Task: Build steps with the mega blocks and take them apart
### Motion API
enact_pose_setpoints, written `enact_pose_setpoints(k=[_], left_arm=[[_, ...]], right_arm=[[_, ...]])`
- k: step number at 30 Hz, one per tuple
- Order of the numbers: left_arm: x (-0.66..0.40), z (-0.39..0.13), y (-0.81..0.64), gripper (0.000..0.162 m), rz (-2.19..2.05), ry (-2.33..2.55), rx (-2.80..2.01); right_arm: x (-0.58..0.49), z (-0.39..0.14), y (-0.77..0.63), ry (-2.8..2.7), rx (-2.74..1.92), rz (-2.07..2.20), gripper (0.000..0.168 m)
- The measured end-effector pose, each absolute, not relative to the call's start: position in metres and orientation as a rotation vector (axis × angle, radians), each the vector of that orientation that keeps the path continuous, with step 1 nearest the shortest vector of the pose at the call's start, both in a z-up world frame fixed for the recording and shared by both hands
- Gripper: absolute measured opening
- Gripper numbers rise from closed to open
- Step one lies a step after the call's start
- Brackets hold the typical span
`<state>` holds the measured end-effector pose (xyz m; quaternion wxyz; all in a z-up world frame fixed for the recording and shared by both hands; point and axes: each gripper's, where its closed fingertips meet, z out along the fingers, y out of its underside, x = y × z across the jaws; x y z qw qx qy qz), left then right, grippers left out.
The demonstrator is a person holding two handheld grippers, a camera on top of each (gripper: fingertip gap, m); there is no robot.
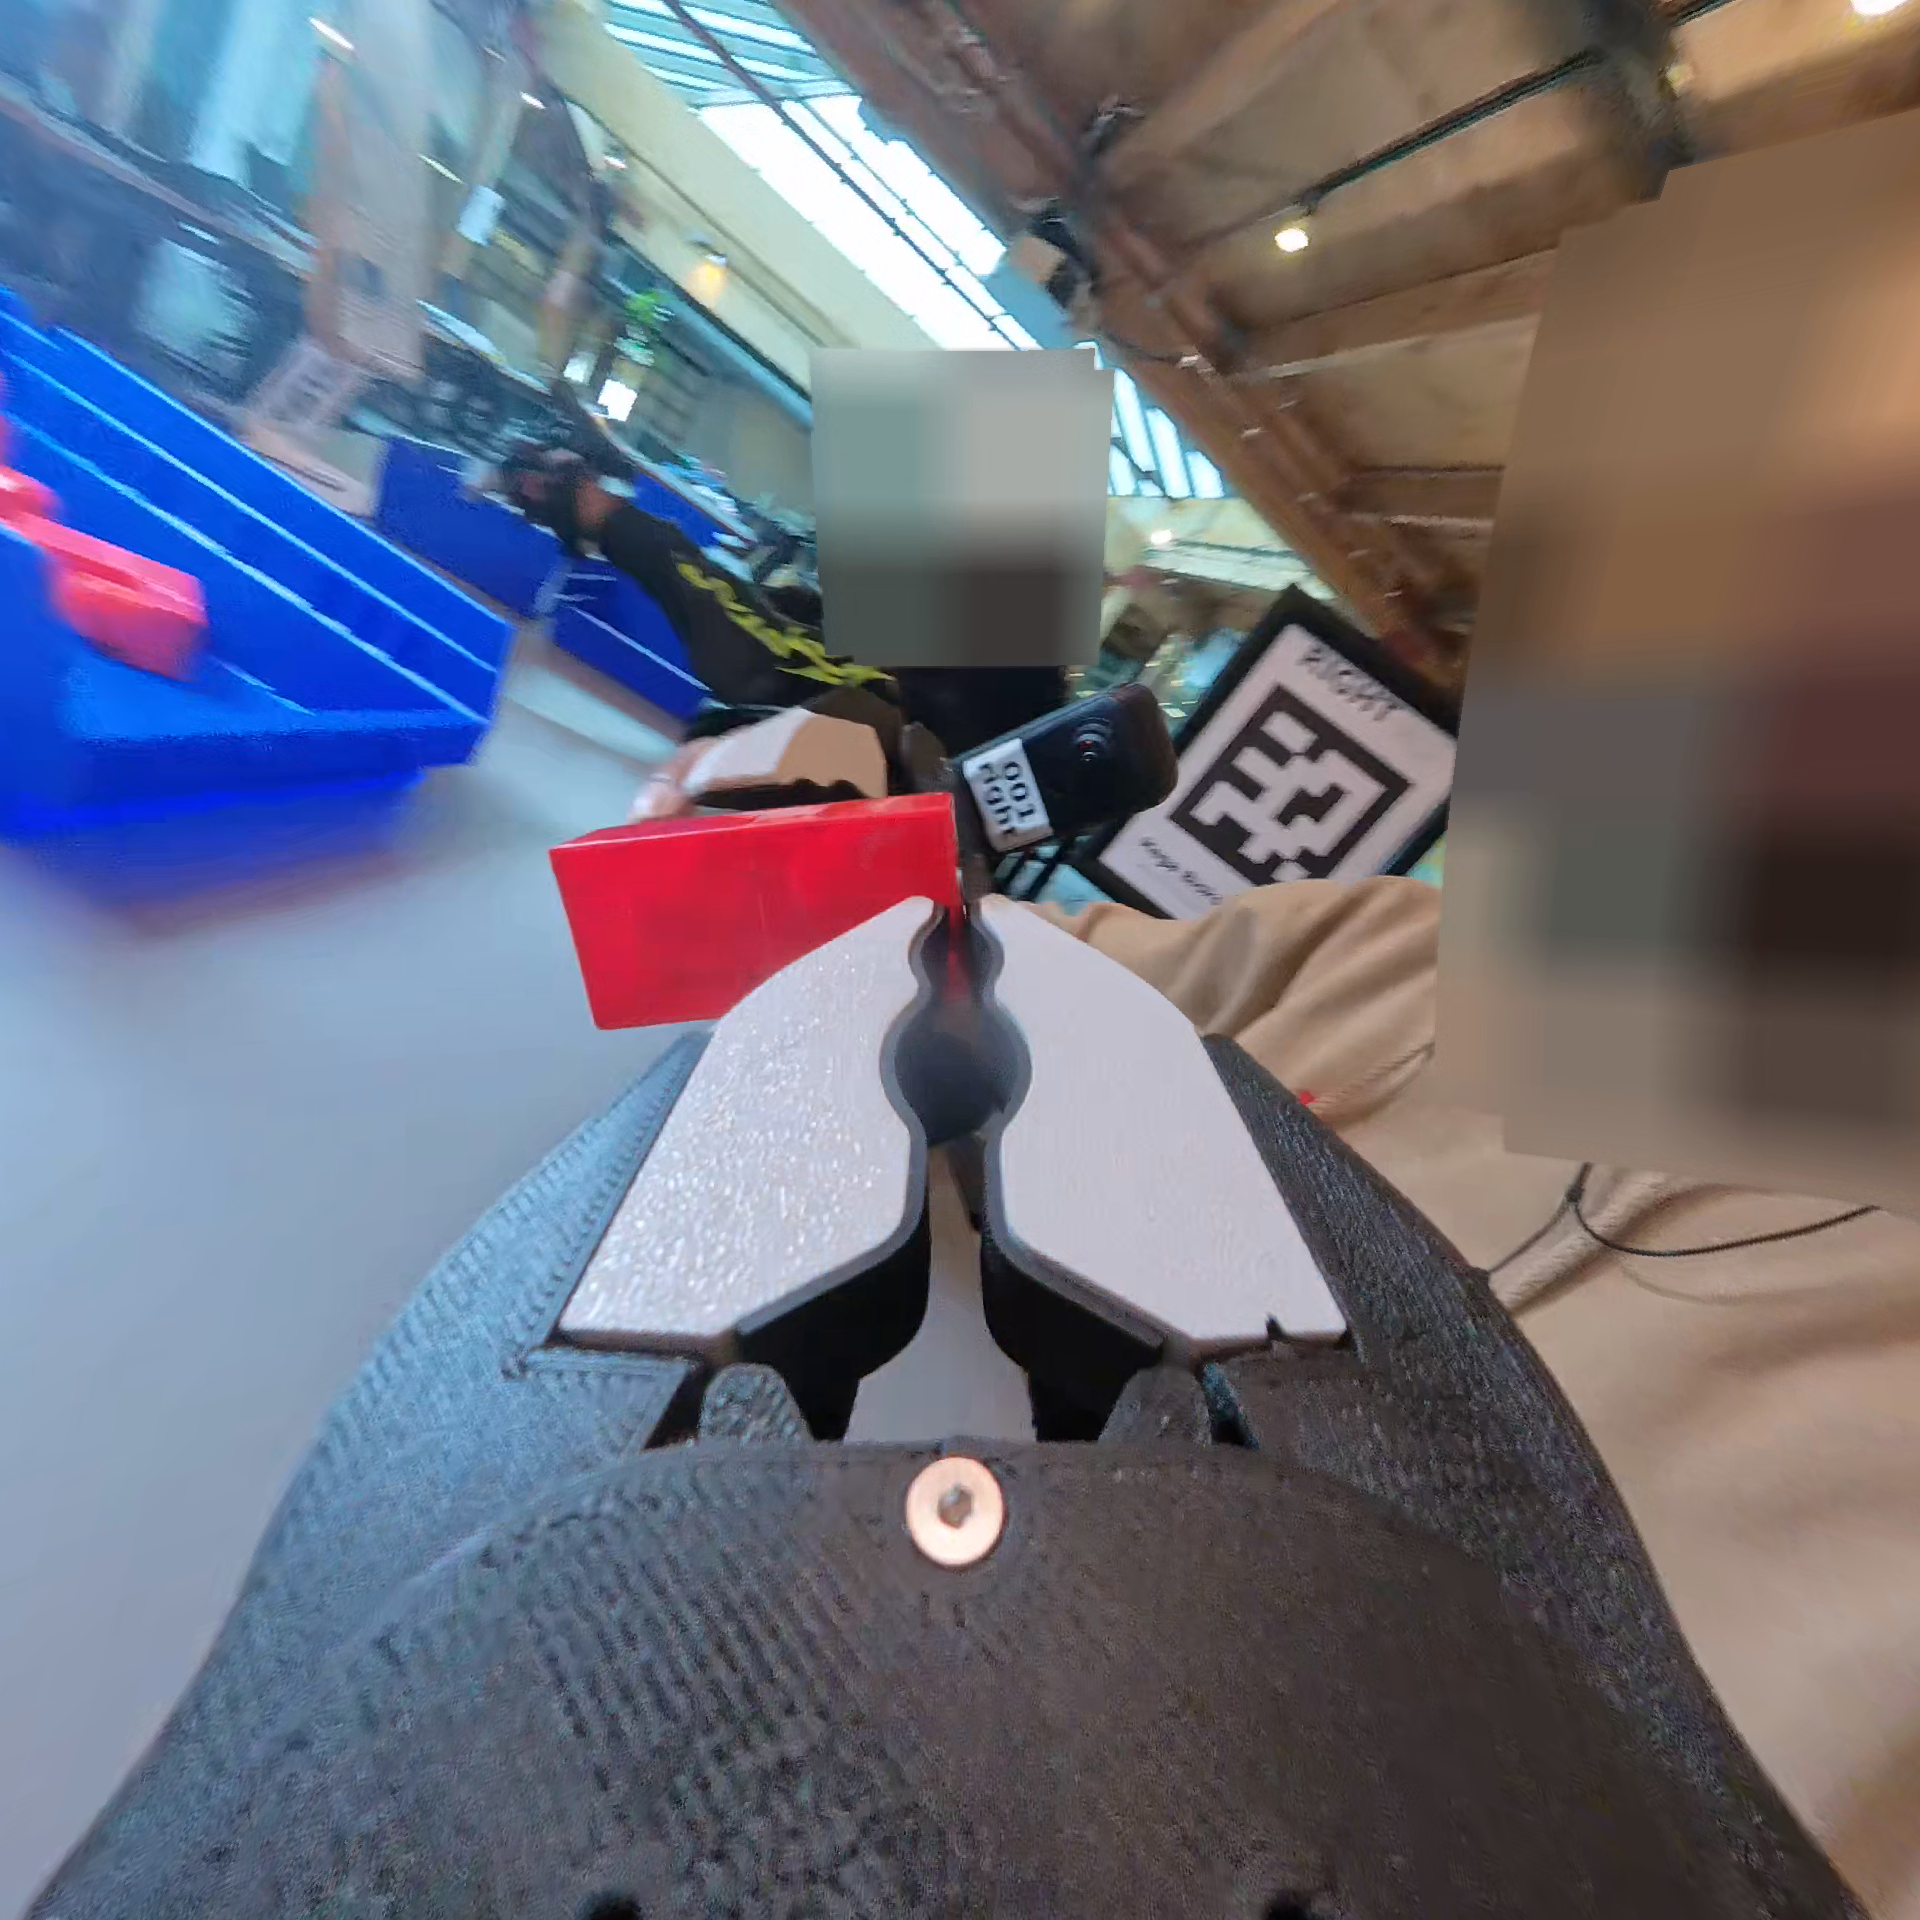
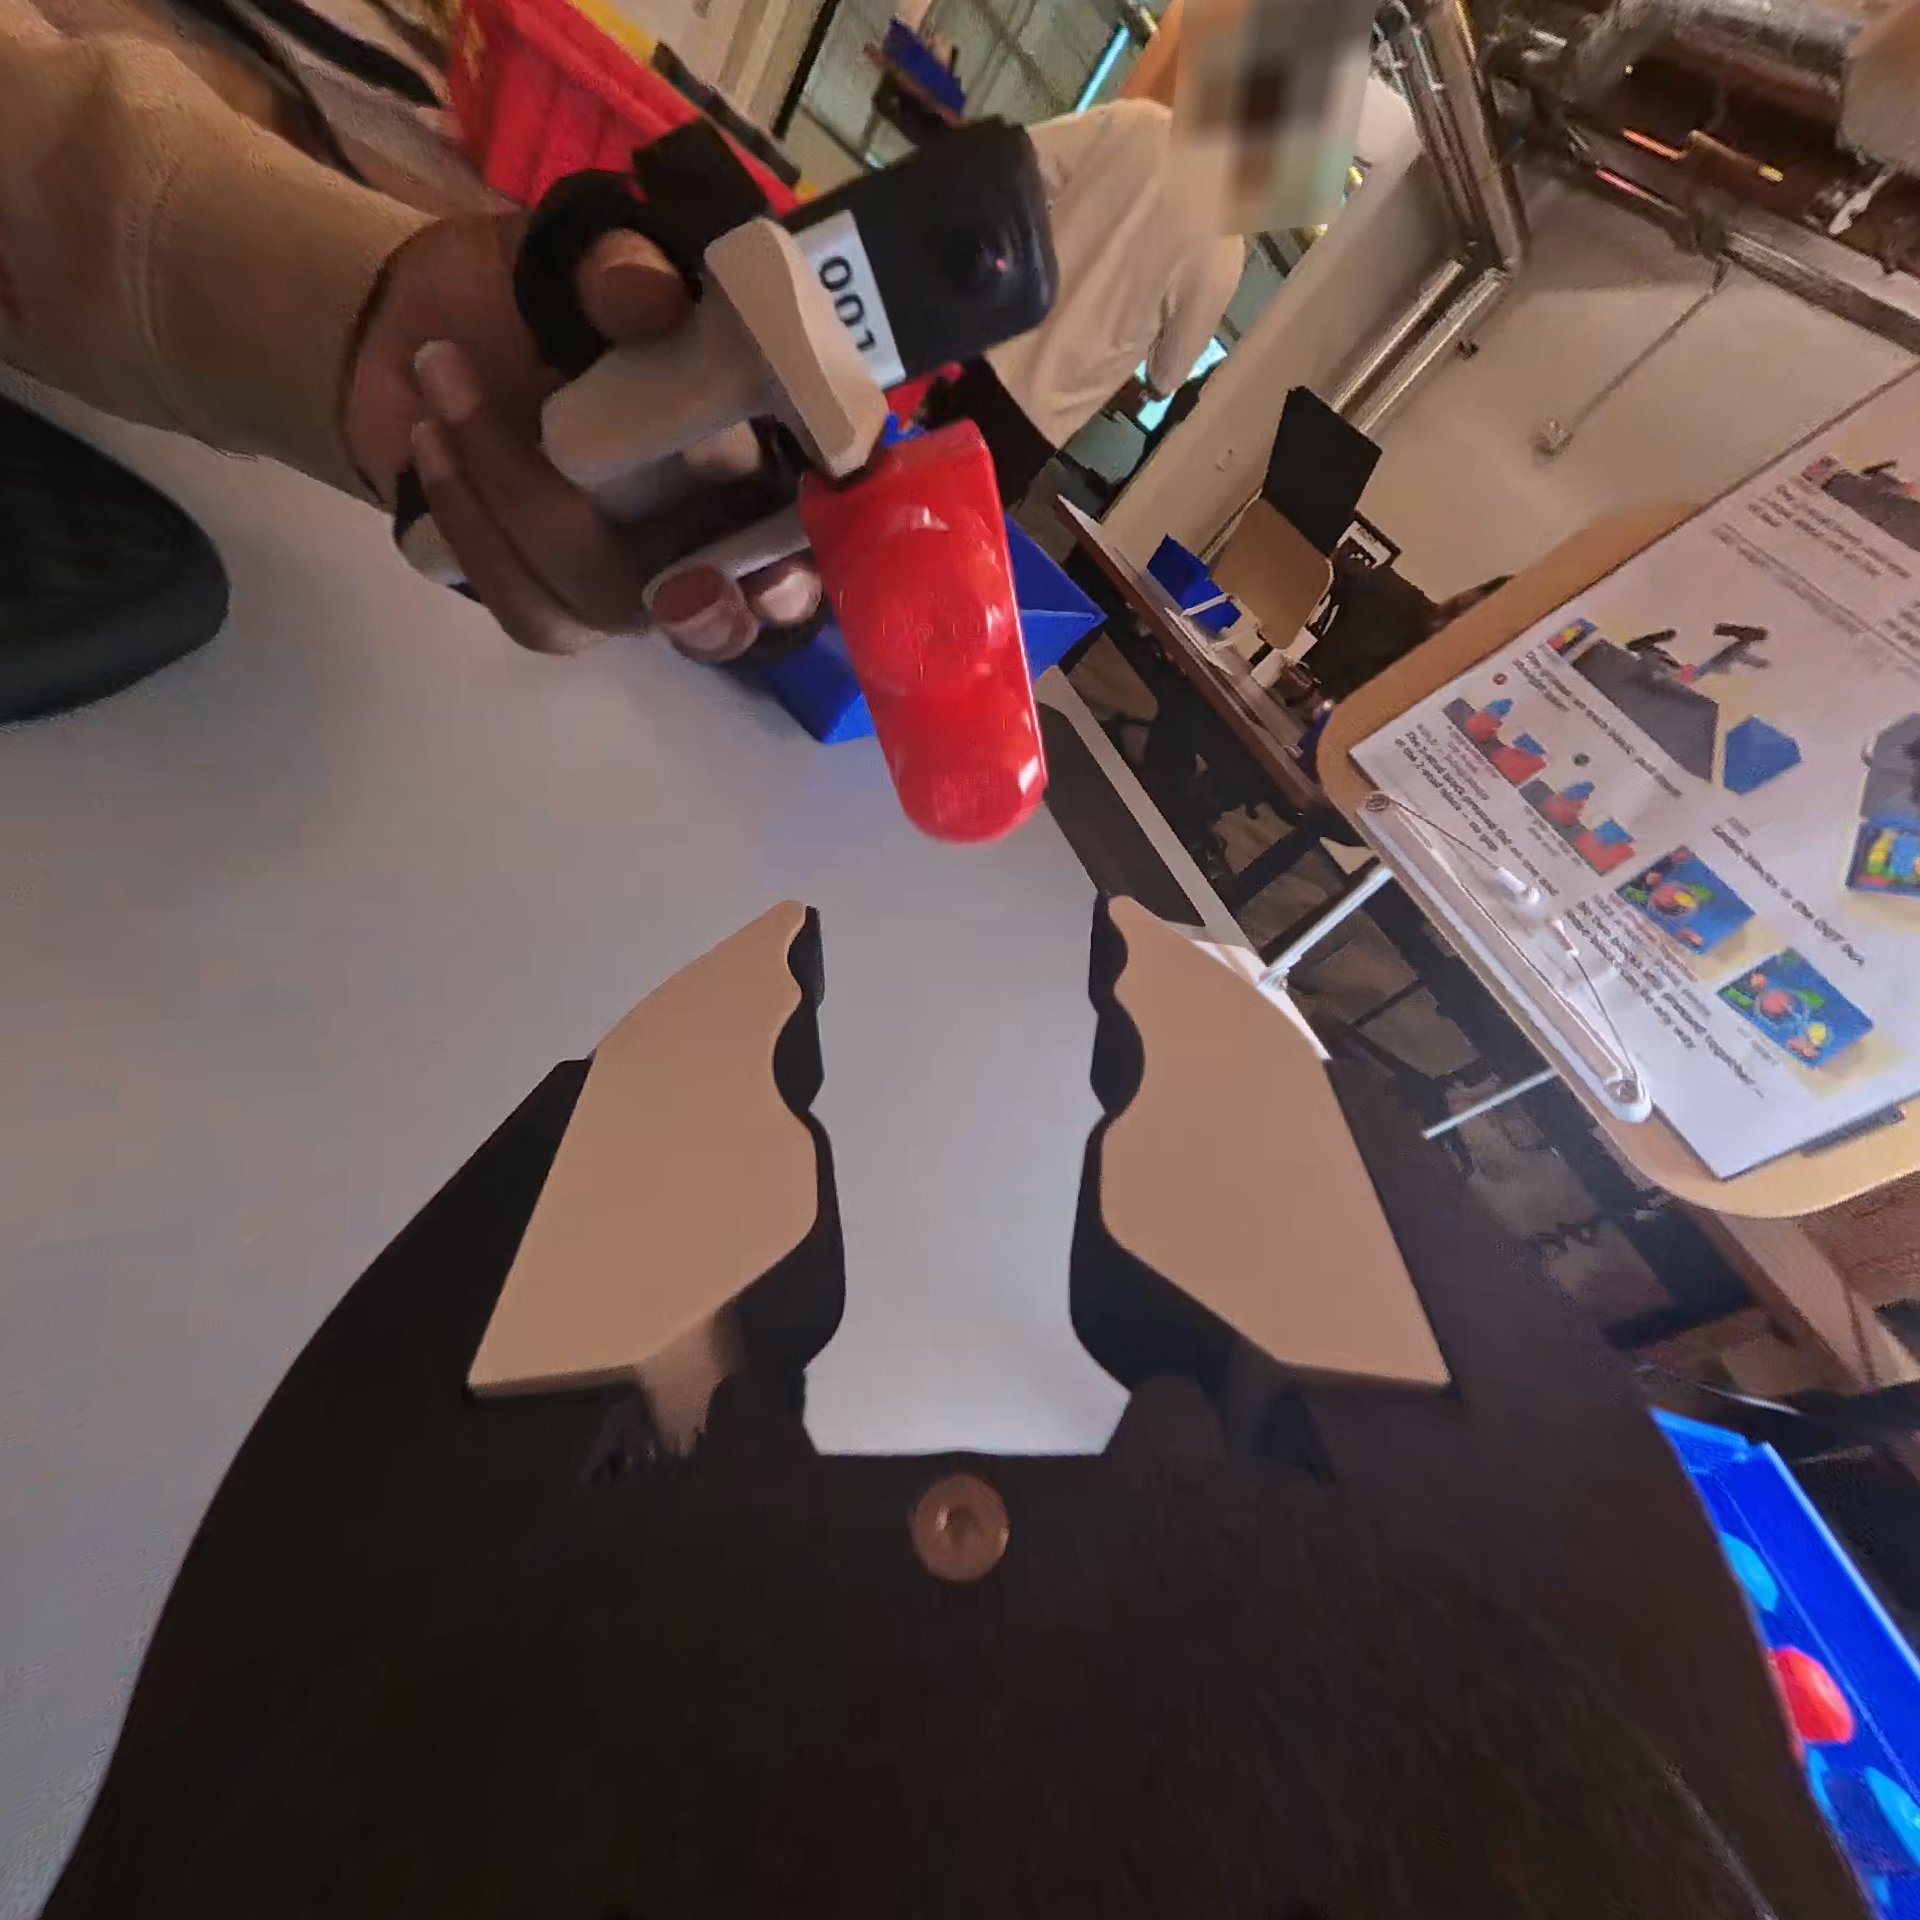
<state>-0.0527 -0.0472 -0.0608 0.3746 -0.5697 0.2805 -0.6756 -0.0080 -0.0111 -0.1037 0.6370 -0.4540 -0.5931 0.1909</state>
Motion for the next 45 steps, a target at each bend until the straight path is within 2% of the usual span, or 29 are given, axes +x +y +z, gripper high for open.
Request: enact_pose_setpoints(k=[2,4,8,11,13,19,21,22,29,34,37,41,45], left_arm=[[-0.033,-0.072,-0.059,0.003,-1.834,0.742,-1.455],[-0.021,-0.086,-0.065,0.003,-1.853,0.776,-1.501],[-0.024,-0.096,-0.062,0.006,-1.808,0.772,-1.516],[-0.039,-0.107,-0.042,0.012,-1.592,0.753,-1.562],[-0.048,-0.122,-0.029,0.023,-1.329,0.809,-1.612],[-0.035,-0.183,-0.031,0.049,-0.691,1.245,-1.681],[-0.029,-0.200,-0.033,0.048,-0.510,1.371,-1.653],[-0.027,-0.206,-0.034,0.038,-0.439,1.420,-1.631],[-0.044,-0.233,-0.018,0.037,-0.380,1.378,-1.860],[-0.061,-0.217,-0.006,0.042,-0.363,1.275,-1.863],[-0.089,-0.187,0.014,0.042,-0.288,1.148,-1.848],[-0.166,-0.135,0.045,0.041,-0.162,0.882,-1.887],[-0.280,-0.113,0.075,0.043,0.059,0.632,-2.069]], right_arm=[[-0.019,-0.111,-0.016,-1.396,-1.014,0.404,0.050],[-0.026,-0.118,-0.023,-1.411,-0.991,0.407,0.034],[-0.023,-0.130,-0.025,-1.457,-1.031,0.430,0.033],[-0.016,-0.143,-0.018,-1.508,-1.178,0.518,0.033],[-0.009,-0.164,-0.009,-1.580,-1.308,0.487,0.033],[-0.006,-0.208,-0.020,-1.772,-1.563,0.559,0.033],[-0.010,-0.213,-0.030,-1.822,-1.568,0.583,0.033],[-0.011,-0.215,-0.033,-1.838,-1.567,0.582,0.033],[-0.006,-0.218,-0.012,-1.716,-1.691,0.562,0.034],[0.002,-0.215,0.014,-1.589,-1.704,0.527,0.047],[0.005,-0.207,0.023,-1.541,-1.687,0.518,0.047],[0.008,-0.193,0.028,-1.488,-1.645,0.516,0.047],[0.009,-0.183,0.030,-1.437,-1.619,0.540,0.044]])
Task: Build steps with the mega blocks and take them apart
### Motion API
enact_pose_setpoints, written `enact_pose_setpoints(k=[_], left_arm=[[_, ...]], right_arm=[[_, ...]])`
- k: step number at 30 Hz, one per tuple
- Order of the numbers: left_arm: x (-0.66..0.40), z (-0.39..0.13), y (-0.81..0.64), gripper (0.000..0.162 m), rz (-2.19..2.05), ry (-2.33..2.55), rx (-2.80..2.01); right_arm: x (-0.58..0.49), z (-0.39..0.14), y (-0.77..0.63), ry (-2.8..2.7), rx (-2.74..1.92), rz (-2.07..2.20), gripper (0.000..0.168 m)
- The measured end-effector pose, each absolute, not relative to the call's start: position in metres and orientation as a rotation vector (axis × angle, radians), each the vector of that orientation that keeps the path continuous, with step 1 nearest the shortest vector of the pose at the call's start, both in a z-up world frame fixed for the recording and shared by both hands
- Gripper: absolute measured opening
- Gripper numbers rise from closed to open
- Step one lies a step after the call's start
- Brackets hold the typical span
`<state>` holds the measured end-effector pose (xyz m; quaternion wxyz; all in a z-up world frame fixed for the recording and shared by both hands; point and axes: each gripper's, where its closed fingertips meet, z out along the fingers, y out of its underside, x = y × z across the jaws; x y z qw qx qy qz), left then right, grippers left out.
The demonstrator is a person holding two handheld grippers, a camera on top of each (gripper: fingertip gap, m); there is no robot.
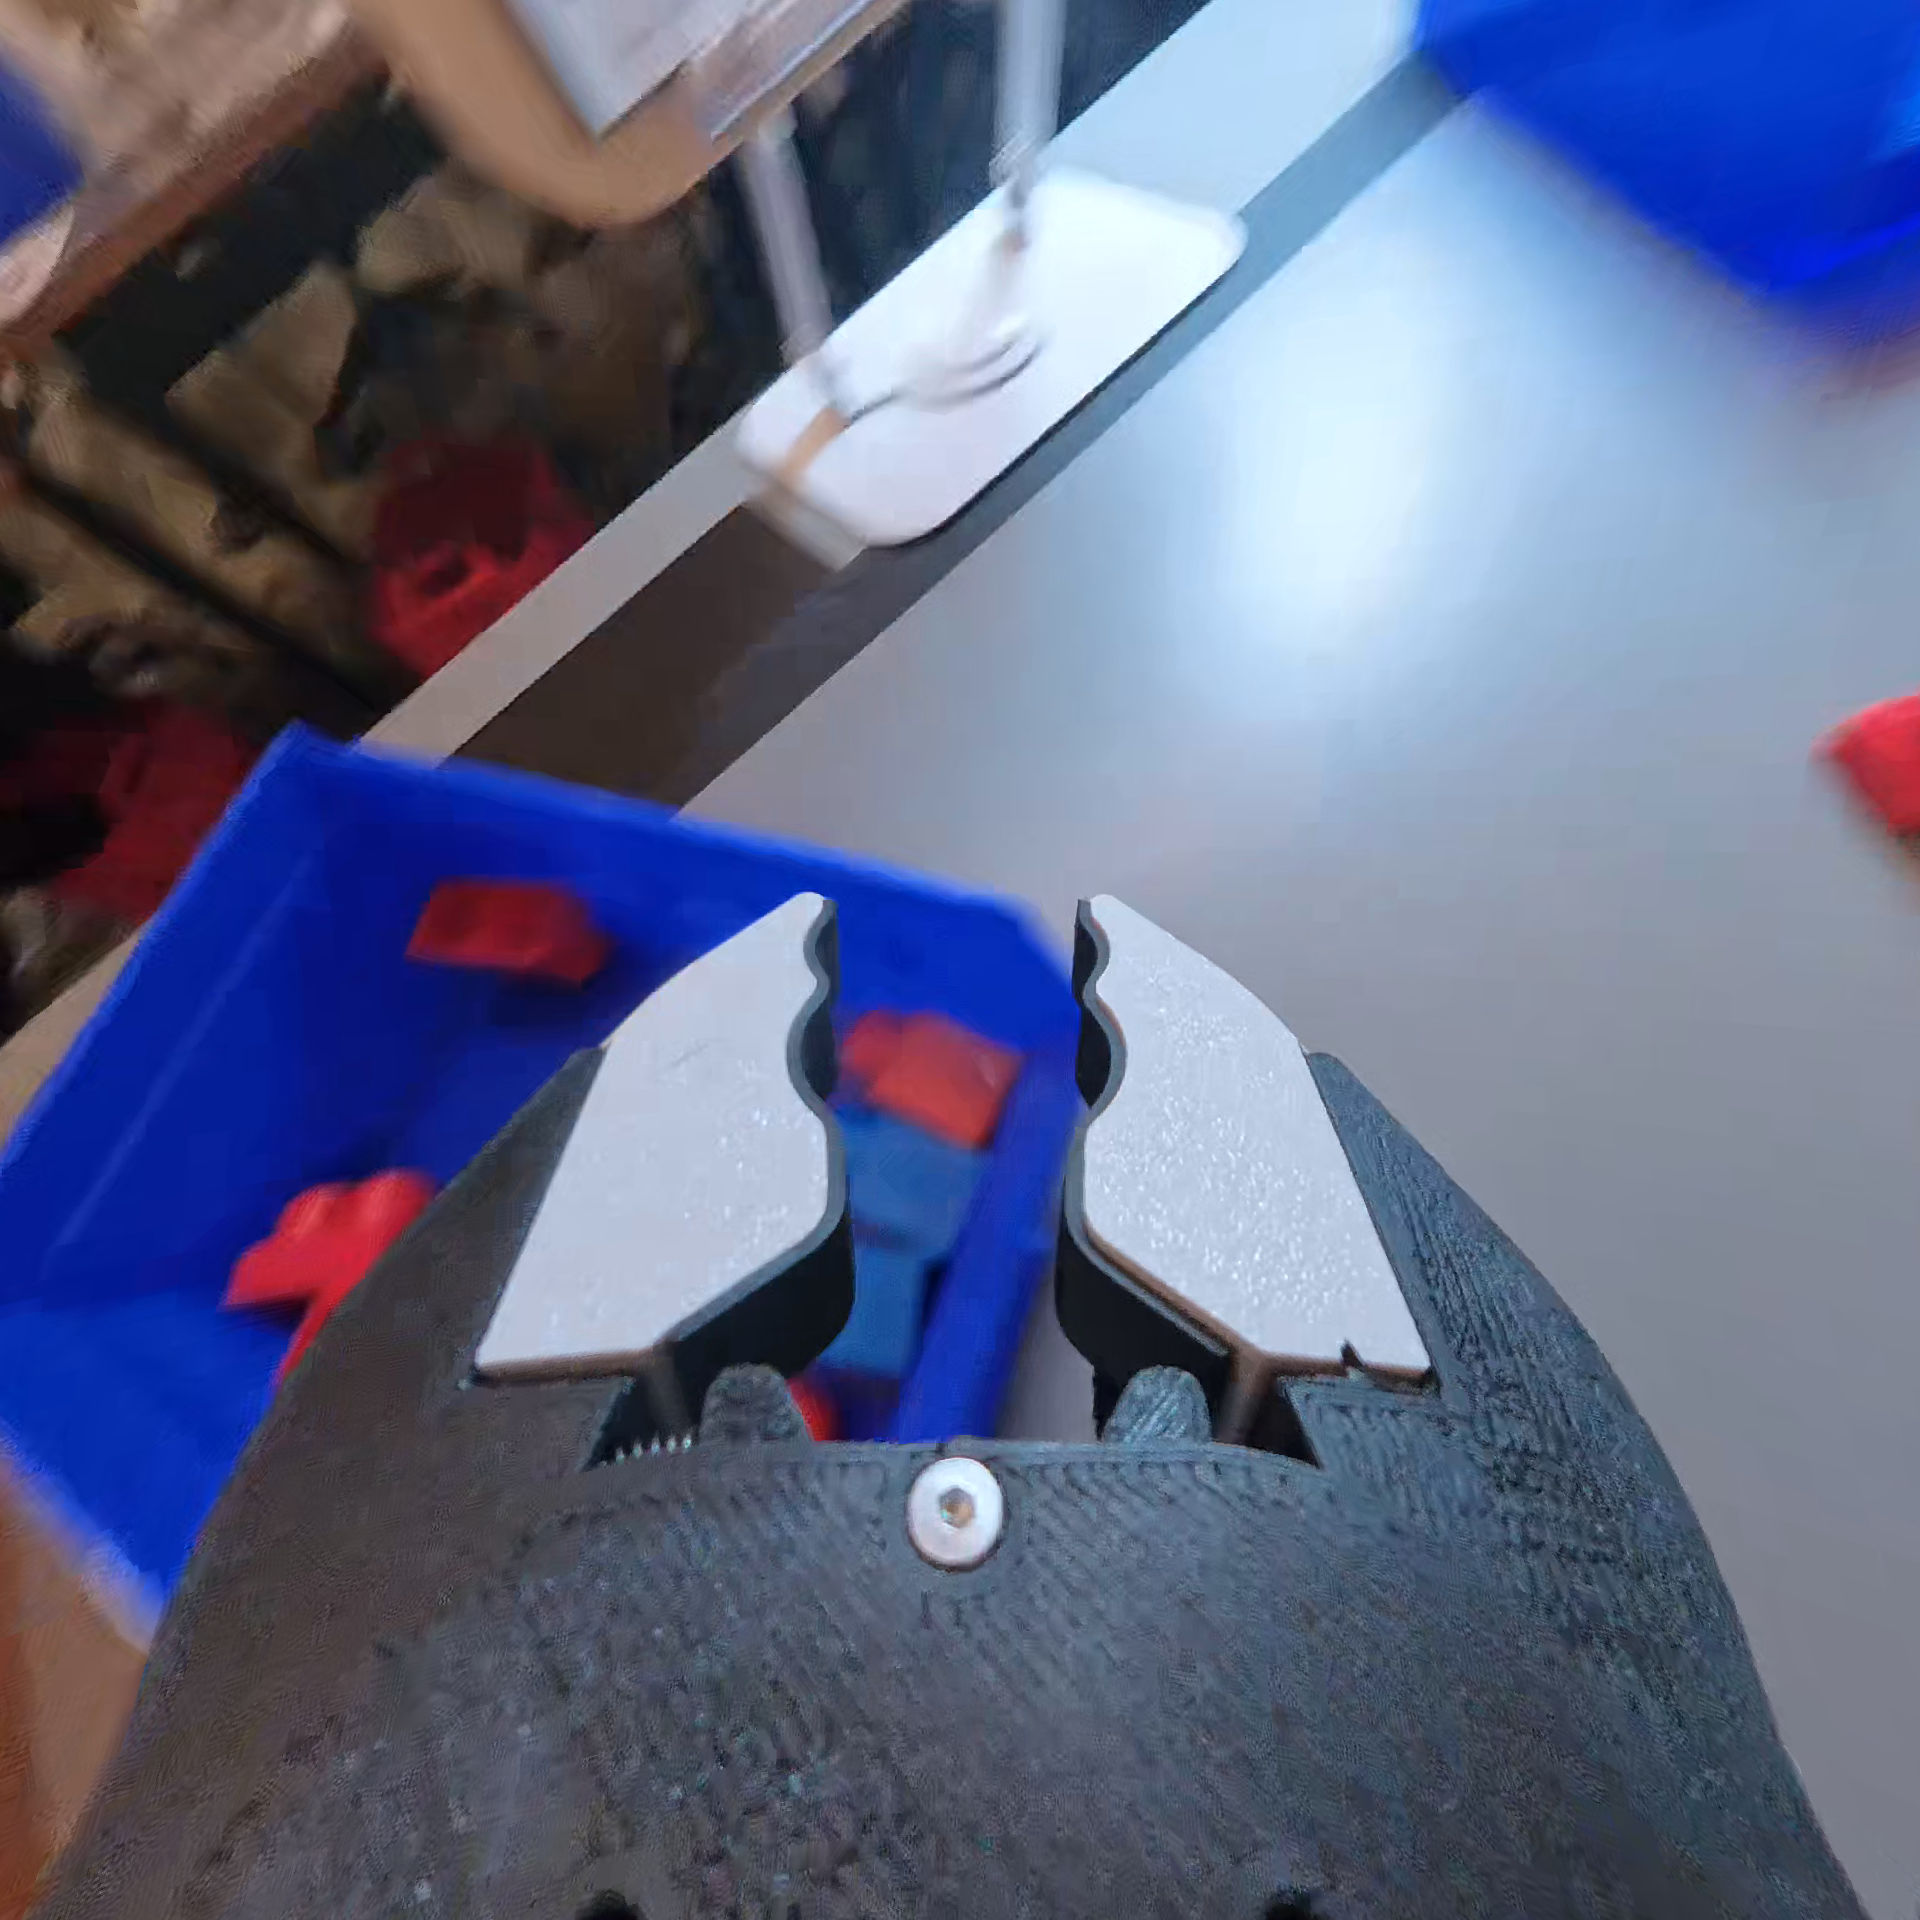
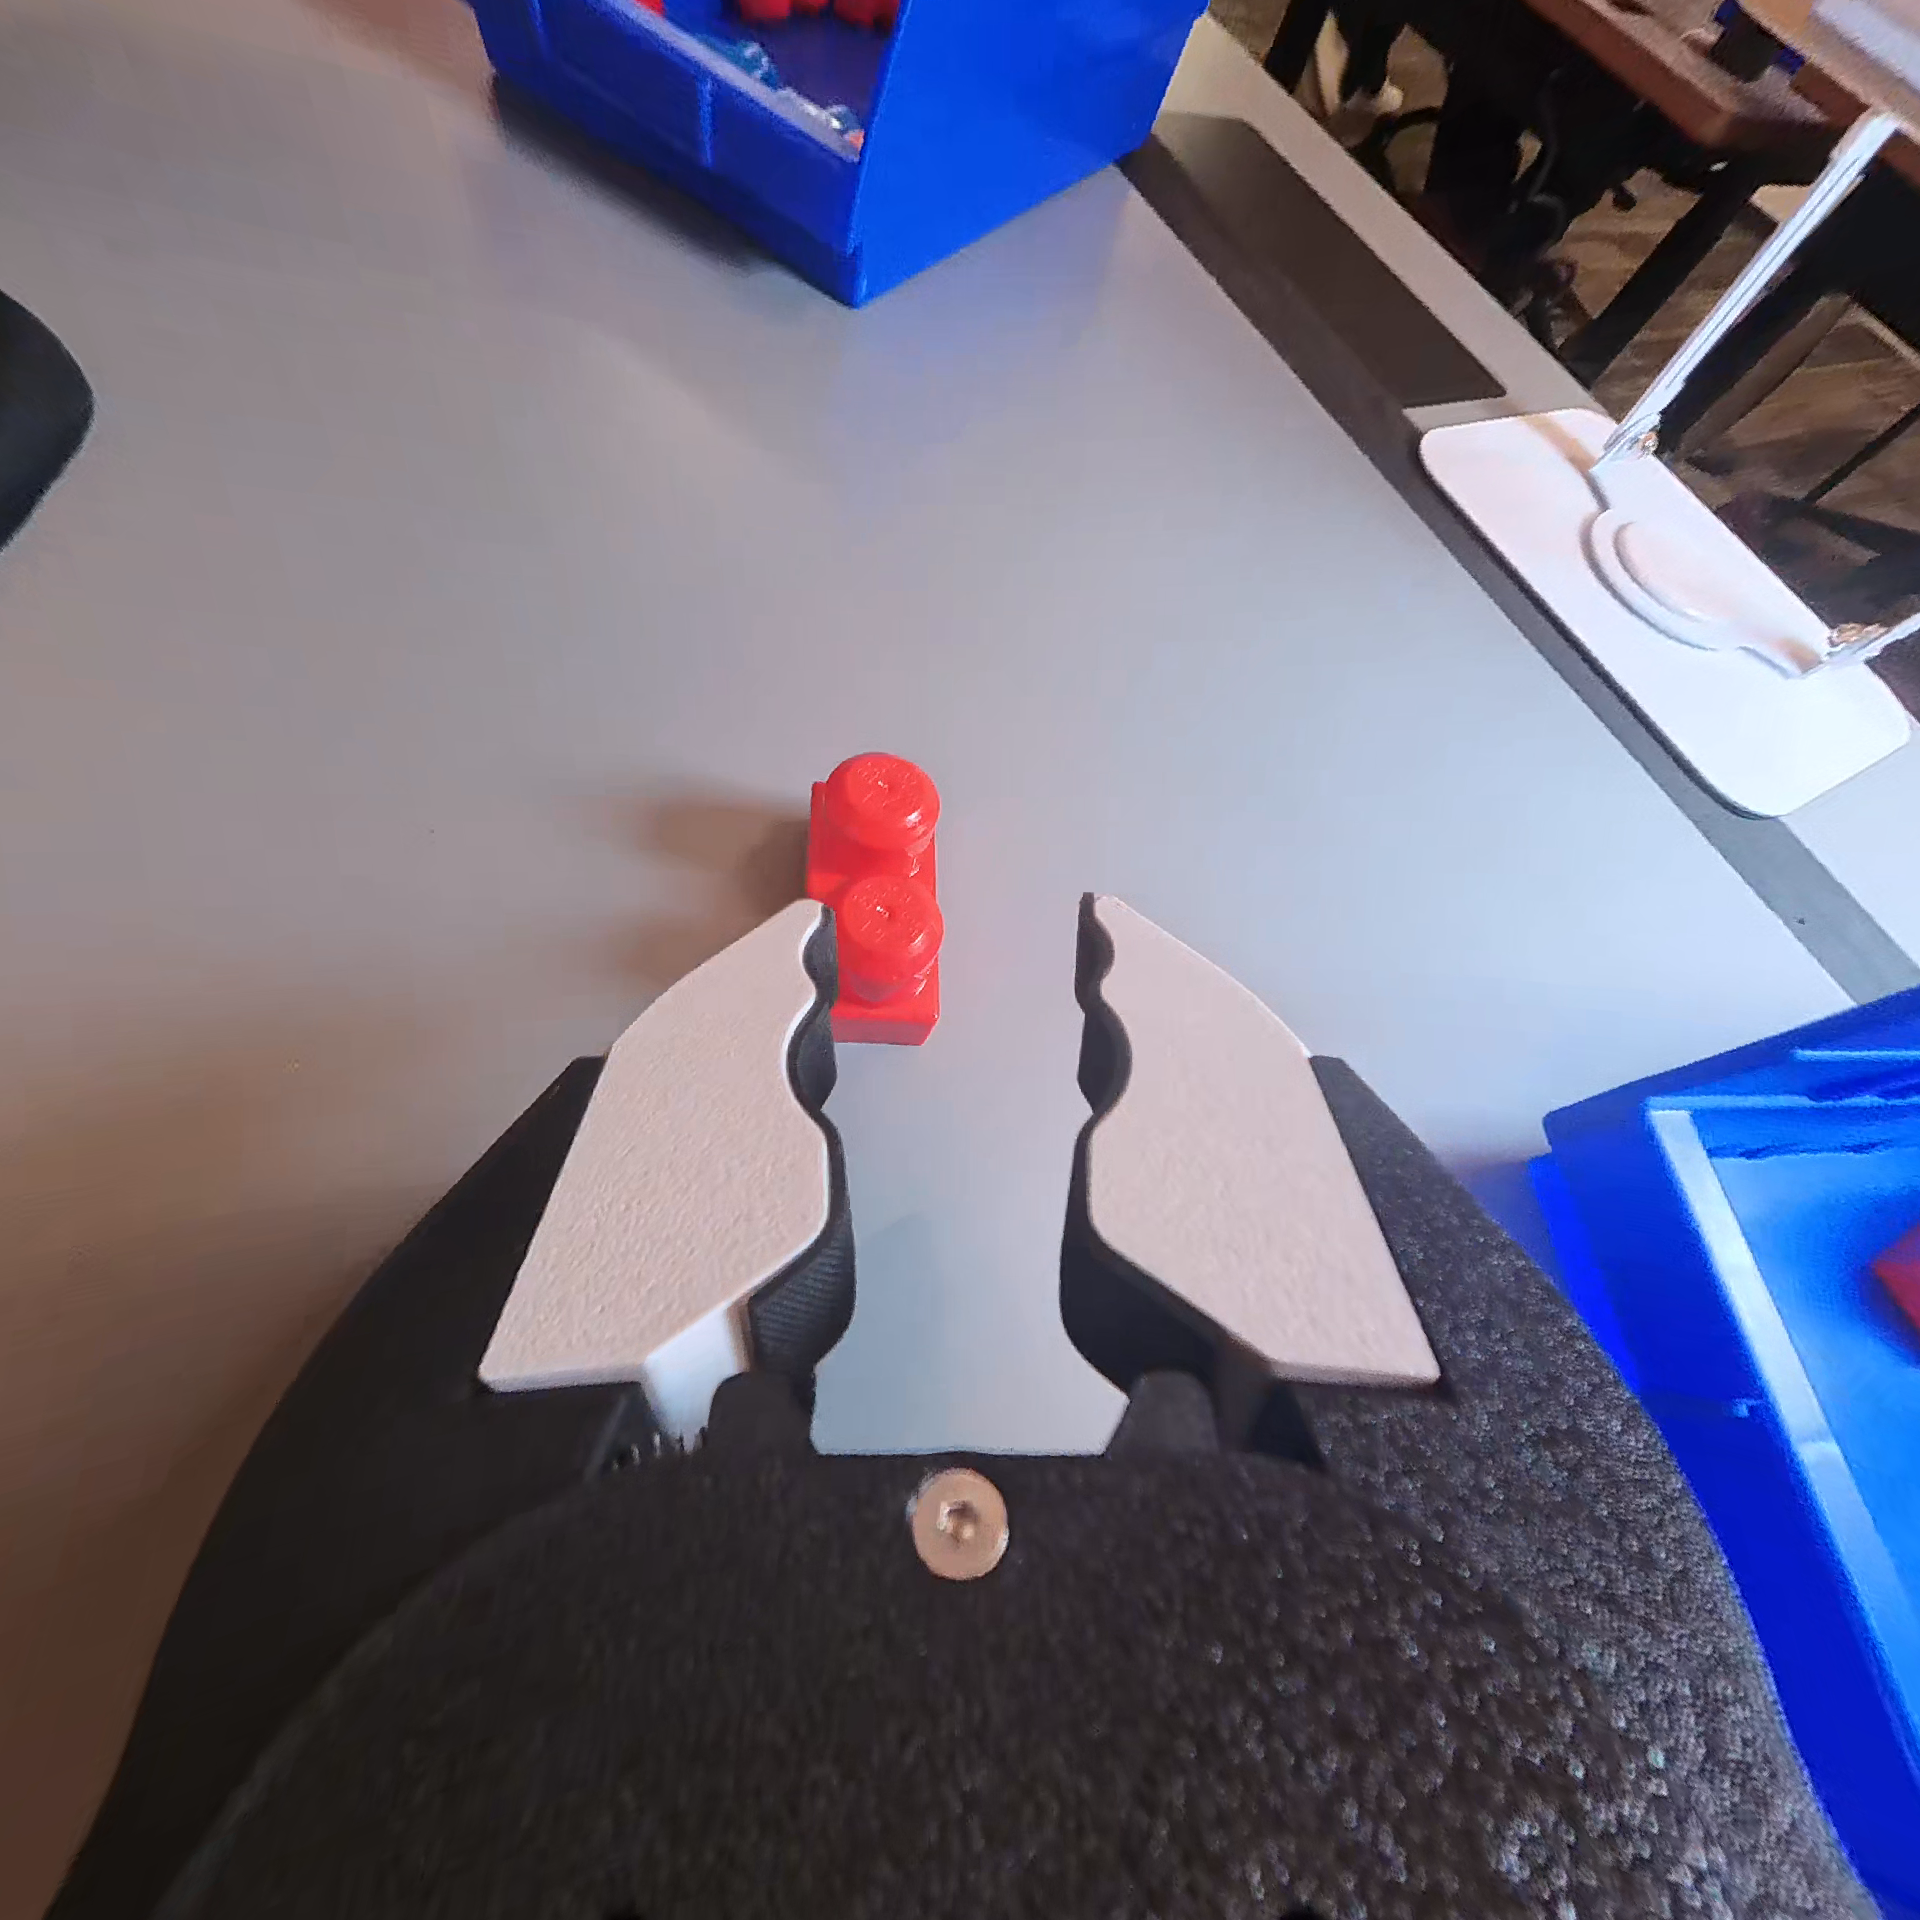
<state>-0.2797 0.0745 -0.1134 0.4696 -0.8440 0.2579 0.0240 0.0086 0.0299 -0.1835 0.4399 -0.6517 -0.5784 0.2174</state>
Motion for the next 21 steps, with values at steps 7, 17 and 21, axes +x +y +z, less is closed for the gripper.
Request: enact_pose_setpoints(k=[7,17,21], left_arm=[[-0.380,-0.164,0.066,0.041,0.044,0.766,-2.608],[-0.369,-0.223,0.040,0.058,-0.363,0.870,-3.003],[-0.369,-0.224,0.039,0.060,-0.416,0.827,-3.024]], right_arm=[[0.010,-0.184,0.025,-1.440,-1.590,0.540,0.042],[0.012,-0.189,0.024,-1.440,-1.608,0.573,0.041],[0.012,-0.188,0.024,-1.438,-1.606,0.582,0.040]])
